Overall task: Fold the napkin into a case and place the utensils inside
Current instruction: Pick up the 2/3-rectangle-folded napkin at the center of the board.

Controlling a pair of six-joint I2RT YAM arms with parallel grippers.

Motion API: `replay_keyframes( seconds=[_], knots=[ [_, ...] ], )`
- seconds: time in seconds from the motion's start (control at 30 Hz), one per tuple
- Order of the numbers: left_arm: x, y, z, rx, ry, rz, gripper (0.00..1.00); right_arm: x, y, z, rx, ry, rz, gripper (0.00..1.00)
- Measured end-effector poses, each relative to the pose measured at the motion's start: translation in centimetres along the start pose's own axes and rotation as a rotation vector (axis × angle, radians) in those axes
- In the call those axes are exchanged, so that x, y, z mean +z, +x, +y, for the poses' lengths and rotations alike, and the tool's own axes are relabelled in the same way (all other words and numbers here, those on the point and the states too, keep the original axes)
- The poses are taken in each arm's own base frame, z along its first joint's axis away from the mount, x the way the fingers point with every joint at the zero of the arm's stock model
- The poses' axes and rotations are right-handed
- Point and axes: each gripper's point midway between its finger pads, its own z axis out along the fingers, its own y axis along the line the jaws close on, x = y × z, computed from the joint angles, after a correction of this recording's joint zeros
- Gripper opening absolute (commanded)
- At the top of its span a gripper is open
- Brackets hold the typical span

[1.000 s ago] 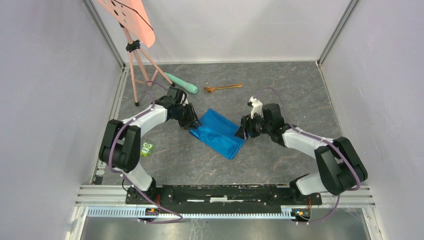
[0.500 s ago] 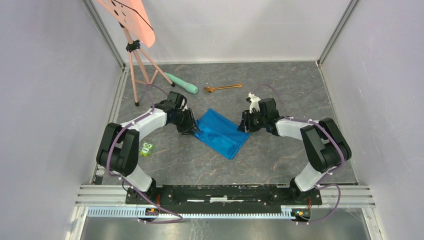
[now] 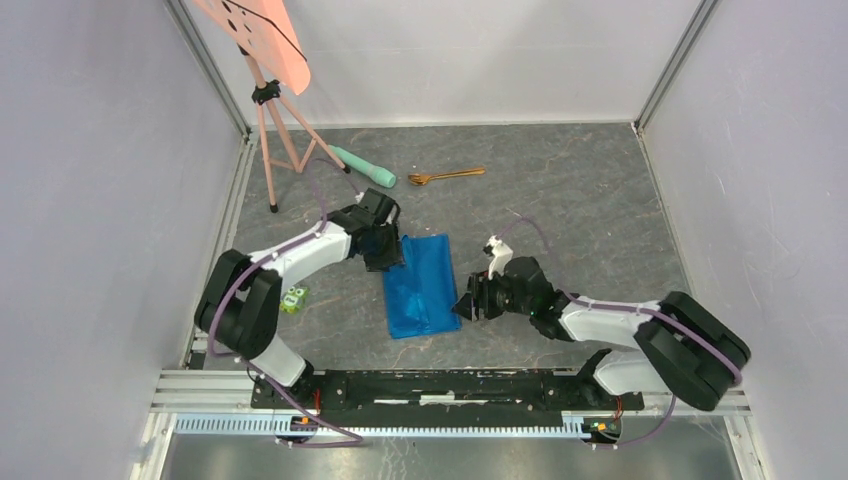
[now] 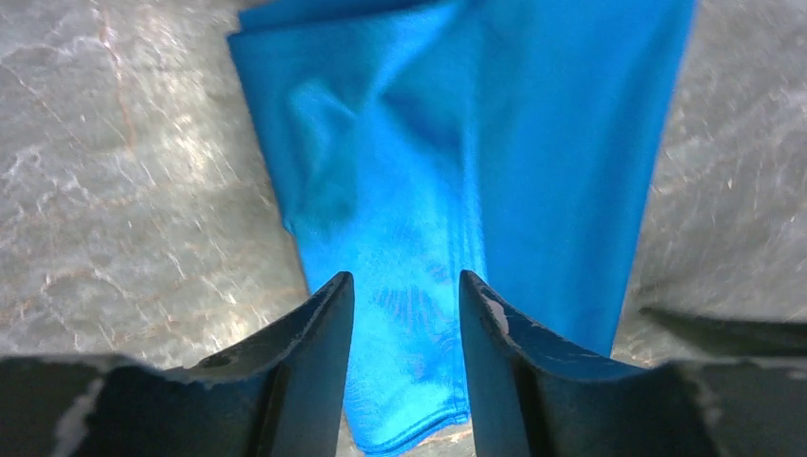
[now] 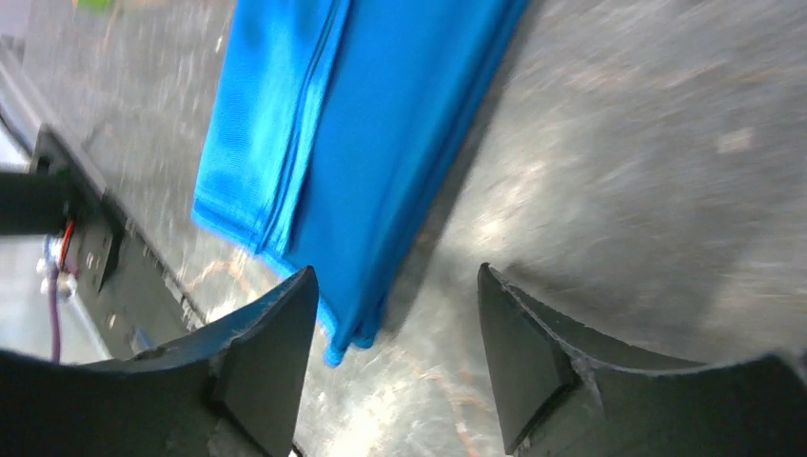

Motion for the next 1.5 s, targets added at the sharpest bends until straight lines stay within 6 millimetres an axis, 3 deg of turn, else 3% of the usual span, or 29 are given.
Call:
replay_keyframes(
  seconds=[0.13,0.27,0.33,0.43,0.57,0.63,0.83,1.2,1.37,1.5],
  knots=[
    [-3.0,0.8,-2.0,0.109,-0.013,-0.089,0.64,-1.8,-4.8,-2.6,0.008,0.089,-0.131,0.83],
    [-6.5,2.1,-4.1,0.187,0.025,-0.168,0.67,-4.6,-9.3,-6.7,0.001,0.231,-0.23,0.91],
    [-7.2,3.6,-5.6,0.213,0.04,-0.169,0.67,-5.7,-10.7,-8.4,-0.01,0.306,-0.239,0.92],
    [-6.7,7.0,-8.7,0.26,0.039,-0.113,0.66,-7.1,-11.9,-10.6,0.01,0.363,-0.245,0.92],
    [-4.2,10.3,-12.0,0.296,-0.031,-0.048,0.66,-8.9,-11.4,-14.4,0.112,0.438,-0.238,0.92],
    [-2.8,11.7,-12.9,0.309,-0.079,-0.024,0.66,-9.1,-10.7,-15.1,0.142,0.443,-0.218,0.92],
    [-0.2,13.7,-13.9,0.329,-0.19,0.022,0.64,-8.2,-8.5,-14.1,0.154,0.365,-0.156,0.92],
    [1.8,15.0,-11.8,0.344,-0.322,0.074,0.55,-7.9,-7.0,-13.2,0.157,0.303,-0.135,0.92],
    [2.1,15.0,-11.8,0.345,-0.329,0.073,0.43,-7.8,-6.5,-13.1,0.161,0.29,-0.125,0.92],
    [2.2,15.1,-11.7,0.343,-0.328,0.074,0.23,-7.4,-6.1,-12.5,0.151,0.265,-0.116,0.92]
  ],
)
